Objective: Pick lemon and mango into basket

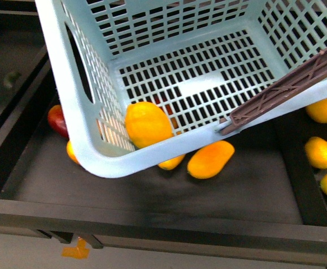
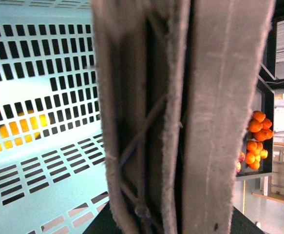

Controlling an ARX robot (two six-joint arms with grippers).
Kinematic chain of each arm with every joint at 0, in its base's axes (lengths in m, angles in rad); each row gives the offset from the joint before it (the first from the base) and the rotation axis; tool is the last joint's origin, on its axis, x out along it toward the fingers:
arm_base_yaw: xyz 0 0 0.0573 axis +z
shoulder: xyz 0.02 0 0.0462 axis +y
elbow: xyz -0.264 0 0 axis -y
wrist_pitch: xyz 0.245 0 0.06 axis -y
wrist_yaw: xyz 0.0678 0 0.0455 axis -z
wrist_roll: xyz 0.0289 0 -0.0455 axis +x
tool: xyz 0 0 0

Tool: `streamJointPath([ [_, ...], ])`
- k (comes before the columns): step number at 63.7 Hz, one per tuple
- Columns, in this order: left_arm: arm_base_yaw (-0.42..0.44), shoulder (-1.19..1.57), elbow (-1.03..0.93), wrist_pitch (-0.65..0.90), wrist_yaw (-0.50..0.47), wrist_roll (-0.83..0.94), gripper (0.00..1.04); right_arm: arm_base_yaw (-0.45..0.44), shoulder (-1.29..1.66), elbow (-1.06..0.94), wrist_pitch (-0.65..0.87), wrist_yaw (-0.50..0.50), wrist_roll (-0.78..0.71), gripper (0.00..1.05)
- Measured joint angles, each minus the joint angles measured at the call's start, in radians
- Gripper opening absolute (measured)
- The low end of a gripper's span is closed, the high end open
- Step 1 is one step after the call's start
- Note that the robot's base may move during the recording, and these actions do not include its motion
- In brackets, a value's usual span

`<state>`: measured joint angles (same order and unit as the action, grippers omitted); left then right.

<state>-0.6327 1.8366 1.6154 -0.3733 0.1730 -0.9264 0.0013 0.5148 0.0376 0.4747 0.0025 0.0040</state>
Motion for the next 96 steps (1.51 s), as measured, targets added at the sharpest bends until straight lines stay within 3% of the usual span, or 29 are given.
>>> streamJointPath([
  [33, 0.013, 0.0, 0.0, 0.0, 0.0, 0.0, 0.17, 0.0, 0.0, -0.002, 0.0, -0.01, -0.001, 0.96],
  [40, 0.029, -0.002, 0.002, 0.0, -0.036, 0.004, 0.17, 0.0, -0.002, -0.002, 0.0, -0.009, -0.001, 0.96],
  [42, 0.03, -0.002, 0.002, 0.0, -0.044, 0.014, 0.17, 0.002, 0.008, 0.006, -0.033, 0.018, 0.022, 0.96],
  [46, 0.03, -0.002, 0.002, 0.0, -0.045, 0.024, 0.17, -0.018, 0.056, 0.097, -0.272, 0.094, 0.142, 0.96],
  [49, 0.027, -0.002, 0.002, 0.0, -0.033, 0.021, 0.17, -0.093, 0.13, 0.18, -0.419, 0.079, 0.254, 0.96],
  [52, 0.023, -0.002, 0.002, 0.0, -0.021, 0.012, 0.17, -0.165, 0.203, 0.225, -0.441, 0.039, 0.33, 0.96],
  [58, 0.013, -0.002, 0.002, 0.0, -0.005, 0.007, 0.17, -0.354, 0.46, 0.335, -0.321, -0.077, 0.445, 0.96],
  [64, 0.008, -0.002, 0.002, 0.0, 0.006, 0.006, 0.17, -0.435, 0.72, 0.428, -0.219, -0.089, 0.467, 0.96],
  [74, 0.006, -0.002, 0.002, 0.0, 0.006, 0.003, 0.17, -0.465, 1.098, 0.536, -0.187, -0.073, 0.501, 0.96],
  [83, 0.011, -0.002, 0.002, 0.0, -0.019, 0.006, 0.17, -0.46, 1.461, 0.666, -0.192, 0.007, 0.562, 0.96],
  [96, 0.01, -0.002, 0.002, 0.0, -0.002, 0.005, 0.17, -0.431, 1.637, 0.756, -0.187, 0.013, 0.635, 0.96],
])
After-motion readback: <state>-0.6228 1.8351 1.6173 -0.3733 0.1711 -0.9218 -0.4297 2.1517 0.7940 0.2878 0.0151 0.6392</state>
